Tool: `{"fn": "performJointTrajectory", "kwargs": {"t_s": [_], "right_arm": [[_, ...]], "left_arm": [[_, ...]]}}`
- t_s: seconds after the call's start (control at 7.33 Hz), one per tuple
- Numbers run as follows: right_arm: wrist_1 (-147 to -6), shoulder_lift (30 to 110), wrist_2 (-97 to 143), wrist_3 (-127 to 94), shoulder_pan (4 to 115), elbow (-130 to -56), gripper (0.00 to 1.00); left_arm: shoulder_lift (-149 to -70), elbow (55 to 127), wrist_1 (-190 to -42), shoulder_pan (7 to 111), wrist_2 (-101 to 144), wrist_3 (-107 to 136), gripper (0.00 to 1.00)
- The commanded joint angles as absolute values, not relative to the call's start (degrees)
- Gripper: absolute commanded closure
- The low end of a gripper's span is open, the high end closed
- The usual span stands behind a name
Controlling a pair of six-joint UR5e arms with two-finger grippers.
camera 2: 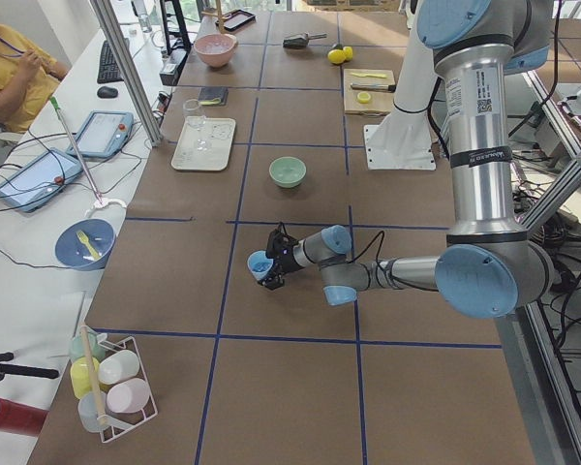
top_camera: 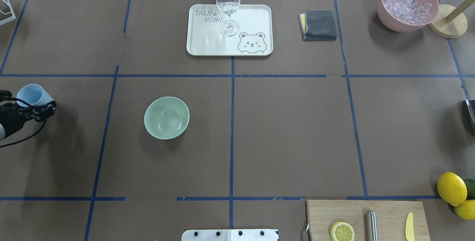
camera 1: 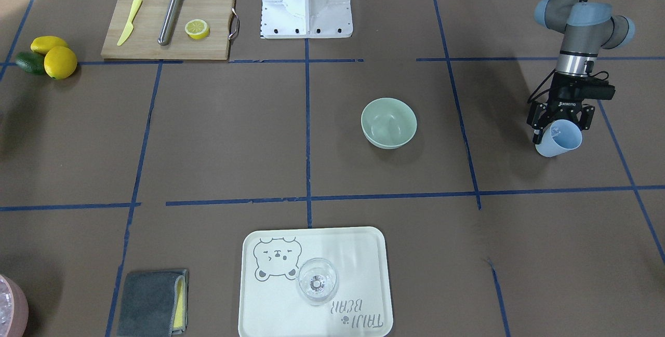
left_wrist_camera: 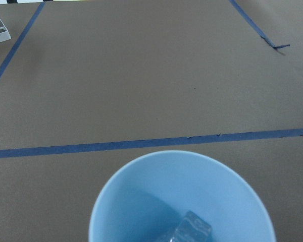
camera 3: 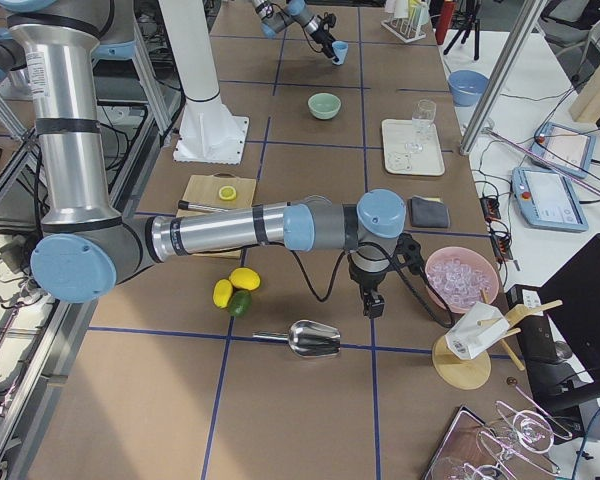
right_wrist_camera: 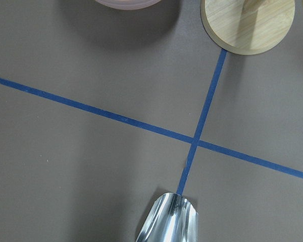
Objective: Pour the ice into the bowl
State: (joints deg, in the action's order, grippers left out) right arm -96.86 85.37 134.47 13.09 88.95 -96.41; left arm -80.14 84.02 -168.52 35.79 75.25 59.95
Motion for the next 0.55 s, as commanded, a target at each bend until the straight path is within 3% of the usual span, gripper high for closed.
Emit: {"fn": "performJointTrajectory", "kwargs": {"t_s": [0.0,0.41], "right_arm": [[-96.9,85.3,134.5,13.1,88.9,-96.5,0.0],[-96.9,85.3,134.5,13.2,89.1,-96.4,0.0]], "left_arm": [[-80.1,84.5,-168.7,35.9,75.2,59.9,1.0],[-79.2,91.3,-168.4,36.6,75.8,45.9,1.0]]}}
